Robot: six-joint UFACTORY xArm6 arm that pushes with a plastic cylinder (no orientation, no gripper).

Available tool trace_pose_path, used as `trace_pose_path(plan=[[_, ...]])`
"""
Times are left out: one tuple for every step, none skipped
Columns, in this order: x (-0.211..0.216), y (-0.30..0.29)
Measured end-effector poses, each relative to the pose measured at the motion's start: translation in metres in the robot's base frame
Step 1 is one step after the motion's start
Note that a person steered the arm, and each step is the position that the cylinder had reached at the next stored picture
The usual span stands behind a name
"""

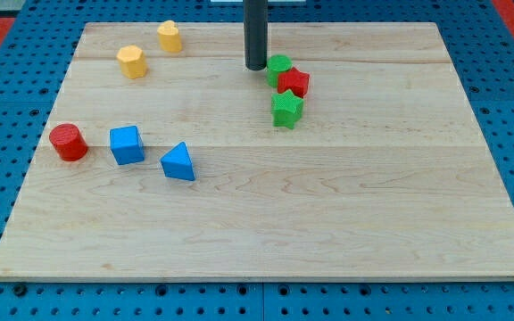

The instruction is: Move the red star in between the green blocks

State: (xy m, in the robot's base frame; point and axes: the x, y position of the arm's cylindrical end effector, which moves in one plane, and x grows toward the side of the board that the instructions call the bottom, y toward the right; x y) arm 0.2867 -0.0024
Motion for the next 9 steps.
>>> trace_pose_path(plan=[[0.028, -0.001], [0.058, 0.041], [0.031, 0.046], [0.013, 0.046], [0.014, 0.064], [0.017, 0.125], [0.048, 0.174], [0.08, 0.168], [0.07, 0.124]])
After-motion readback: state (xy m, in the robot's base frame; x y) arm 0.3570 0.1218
